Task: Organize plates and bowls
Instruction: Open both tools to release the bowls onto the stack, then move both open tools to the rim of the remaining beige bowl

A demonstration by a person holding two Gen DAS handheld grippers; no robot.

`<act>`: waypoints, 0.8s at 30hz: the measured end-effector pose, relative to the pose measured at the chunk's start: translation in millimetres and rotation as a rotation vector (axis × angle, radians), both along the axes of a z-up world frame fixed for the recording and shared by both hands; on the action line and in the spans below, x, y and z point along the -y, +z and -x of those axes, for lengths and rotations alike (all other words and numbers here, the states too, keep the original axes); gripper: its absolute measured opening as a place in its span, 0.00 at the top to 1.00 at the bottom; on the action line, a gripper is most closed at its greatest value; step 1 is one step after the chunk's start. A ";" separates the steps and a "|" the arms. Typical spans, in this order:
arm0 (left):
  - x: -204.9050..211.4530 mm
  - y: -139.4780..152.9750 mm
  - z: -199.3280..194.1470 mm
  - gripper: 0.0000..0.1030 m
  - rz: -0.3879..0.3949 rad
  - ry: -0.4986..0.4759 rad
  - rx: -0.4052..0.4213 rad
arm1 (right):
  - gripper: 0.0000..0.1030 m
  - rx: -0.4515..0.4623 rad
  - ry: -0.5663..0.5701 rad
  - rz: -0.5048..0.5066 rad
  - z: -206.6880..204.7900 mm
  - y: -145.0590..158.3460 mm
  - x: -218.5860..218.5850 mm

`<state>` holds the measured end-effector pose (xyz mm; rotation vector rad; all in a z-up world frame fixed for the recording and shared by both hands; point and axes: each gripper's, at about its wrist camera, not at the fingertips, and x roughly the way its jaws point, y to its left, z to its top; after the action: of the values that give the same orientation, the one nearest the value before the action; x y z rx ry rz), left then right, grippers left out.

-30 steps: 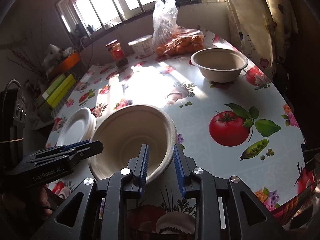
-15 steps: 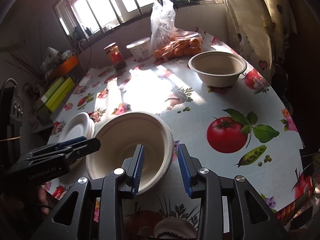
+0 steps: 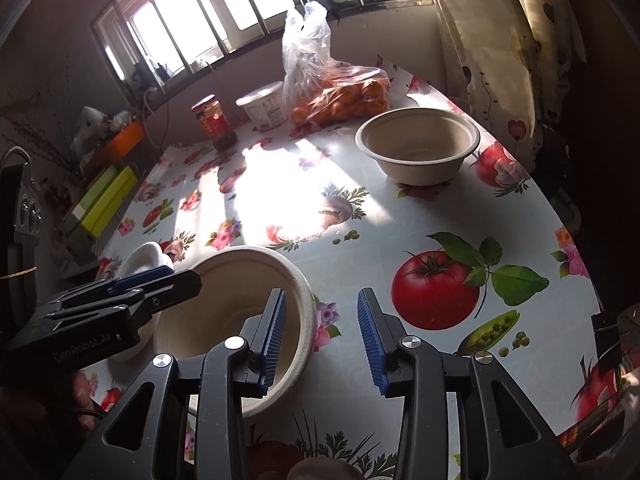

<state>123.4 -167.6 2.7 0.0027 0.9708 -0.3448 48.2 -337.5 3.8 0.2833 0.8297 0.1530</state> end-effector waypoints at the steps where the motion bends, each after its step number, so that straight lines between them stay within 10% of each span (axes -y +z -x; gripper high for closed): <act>1: 3.0 1.1 -2.3 0.55 -0.004 -0.008 0.005 | 0.64 -0.001 -0.005 0.000 -1.2 0.4 1.6; 24: 47.1 35.7 -73.4 0.55 -0.029 -0.131 0.072 | 0.62 0.031 -0.164 0.060 -40.4 23.9 64.3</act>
<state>196.8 -214.8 38.3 0.1043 0.9062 -0.4482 88.6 -401.8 27.7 0.2904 0.7756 -0.0205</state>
